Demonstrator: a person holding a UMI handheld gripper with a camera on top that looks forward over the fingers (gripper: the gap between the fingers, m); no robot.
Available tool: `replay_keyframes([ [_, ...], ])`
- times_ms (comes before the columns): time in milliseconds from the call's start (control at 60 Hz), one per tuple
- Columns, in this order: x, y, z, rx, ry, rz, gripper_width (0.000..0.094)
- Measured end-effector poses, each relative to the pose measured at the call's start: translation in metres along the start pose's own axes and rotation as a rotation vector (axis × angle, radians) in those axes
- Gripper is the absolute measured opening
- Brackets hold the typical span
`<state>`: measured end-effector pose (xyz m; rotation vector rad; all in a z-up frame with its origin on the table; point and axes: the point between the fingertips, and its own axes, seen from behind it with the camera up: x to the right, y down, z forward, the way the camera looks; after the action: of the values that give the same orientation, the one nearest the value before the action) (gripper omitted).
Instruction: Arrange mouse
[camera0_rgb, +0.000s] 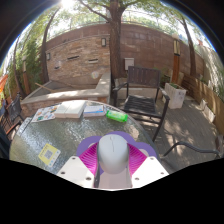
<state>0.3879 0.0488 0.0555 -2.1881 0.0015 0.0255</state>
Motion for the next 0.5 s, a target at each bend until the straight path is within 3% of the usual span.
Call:
replay_keyframes([
  [83,0.002,0.036,0.017,-0.055,-0.012,0.0,0.0413],
  [233,-0.001,0.062,0.022,-0.128,-0.017,0.024,0.0572],
  [317,-0.004,0.055,0.011,-0.11,-0.021,-0.002,0.0863],
  [433,-0.005,0.038,-0.019,-0.071,0.002,-0.03,0.0833],
  [500,-0.009,0.033,-0.05,-0.057,0.024,-0.03,0.0871],
])
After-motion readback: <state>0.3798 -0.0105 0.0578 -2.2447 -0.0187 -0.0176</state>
